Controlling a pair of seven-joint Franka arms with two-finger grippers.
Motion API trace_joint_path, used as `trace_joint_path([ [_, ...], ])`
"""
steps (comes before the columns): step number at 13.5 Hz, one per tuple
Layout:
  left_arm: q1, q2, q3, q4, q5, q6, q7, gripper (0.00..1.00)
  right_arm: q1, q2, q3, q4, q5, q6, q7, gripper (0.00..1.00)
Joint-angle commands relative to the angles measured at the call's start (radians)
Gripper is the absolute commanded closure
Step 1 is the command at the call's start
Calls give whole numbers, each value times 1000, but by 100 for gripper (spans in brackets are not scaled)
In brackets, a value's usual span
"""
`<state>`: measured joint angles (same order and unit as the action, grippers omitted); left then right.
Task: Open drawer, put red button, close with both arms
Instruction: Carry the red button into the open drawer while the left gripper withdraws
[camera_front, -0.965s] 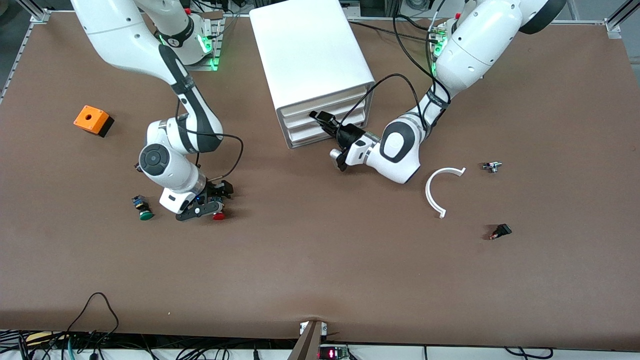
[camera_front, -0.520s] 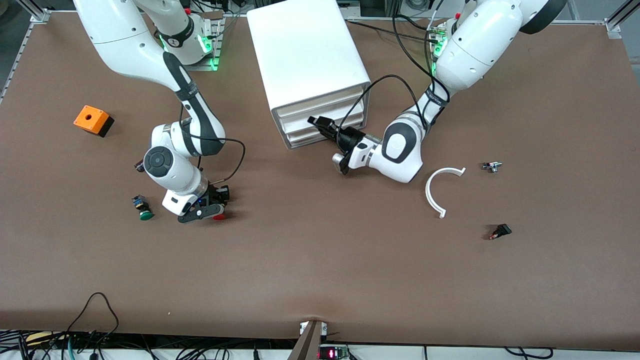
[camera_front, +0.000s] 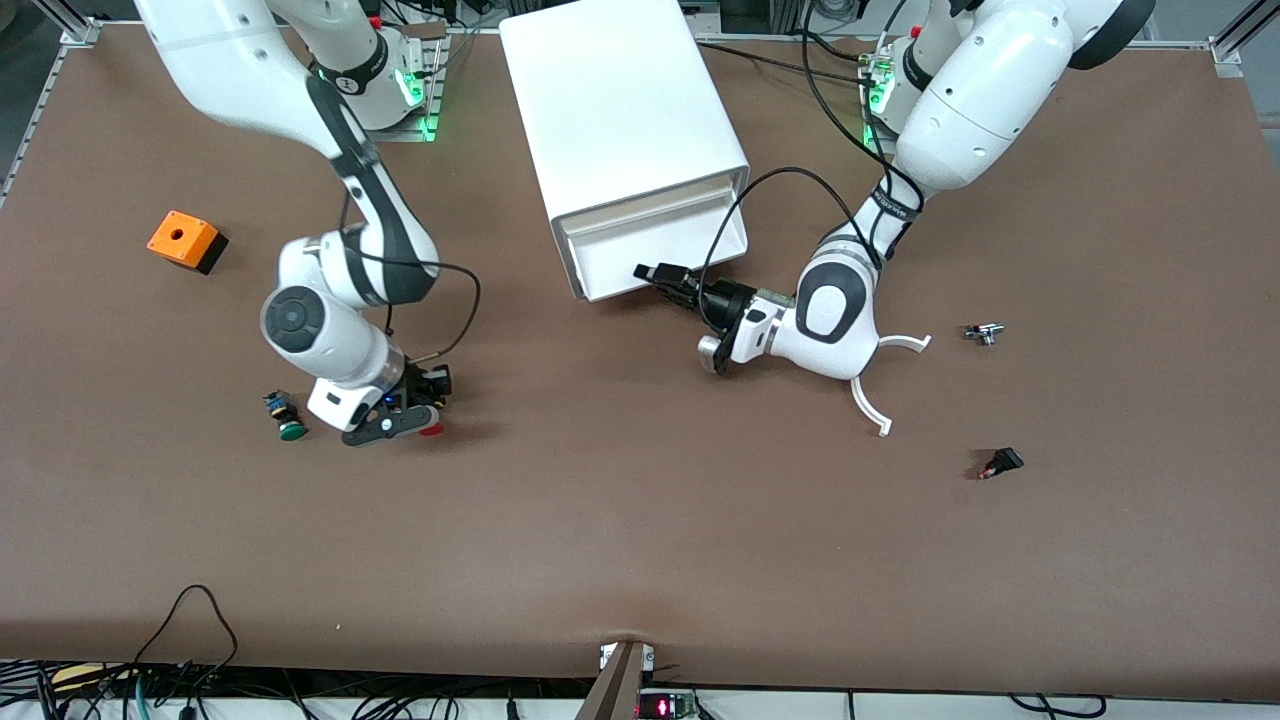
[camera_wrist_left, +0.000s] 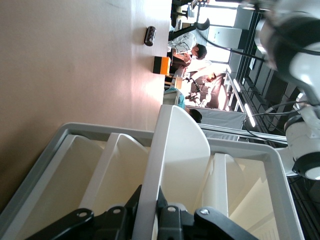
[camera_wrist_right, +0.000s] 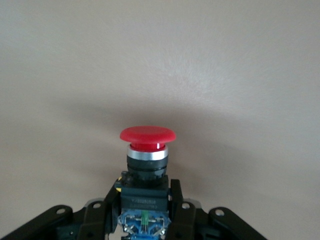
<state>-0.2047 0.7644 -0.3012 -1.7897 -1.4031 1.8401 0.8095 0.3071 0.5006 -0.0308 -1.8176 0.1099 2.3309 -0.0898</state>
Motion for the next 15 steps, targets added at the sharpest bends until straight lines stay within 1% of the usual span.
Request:
trace_joint_path([
  [1,14,-7,5,4,-53,97,-20,92,-3,-106,2,50,19,-190,-11,100],
  [3,19,-8,8,10,-53,119,-20,92,-2,-128,3,134,94,-307,-11,100],
  [4,30,-10,8,12,-53,137,-20,91,-2,-129,3,183,114,-368,-10,99],
  [5,31,-11,5,13,-53,145,-20,88,0,-135,3,233,117,-430,-7,99],
  [6,37,-11,8,24,-53,143,-21,81,0,-136,3,271,117,-483,-1,99],
  [7,51,-13,8,26,-51,145,-26,10,1,-136,3,306,119,-526,4,99],
  [8,57,-17,10,21,-36,143,-29,0,4,-136,3,328,120,-550,4,99],
  [9,74,-34,14,10,-30,142,-45,0,6,-136,3,328,120,-551,5,99],
  [11,132,-62,14,7,83,127,-120,0,7,-132,3,328,122,-551,7,99],
  [12,166,-76,14,7,140,98,-169,0,7,-132,3,328,122,-553,8,99],
  [13,212,-83,16,13,211,46,-203,0,7,-132,3,328,122,-553,9,99],
  [14,255,-100,17,19,286,31,-240,0,9,-132,5,328,122,-553,40,99],
  [15,292,-137,17,24,385,30,-277,0,13,-131,9,330,122,-551,88,99],
])
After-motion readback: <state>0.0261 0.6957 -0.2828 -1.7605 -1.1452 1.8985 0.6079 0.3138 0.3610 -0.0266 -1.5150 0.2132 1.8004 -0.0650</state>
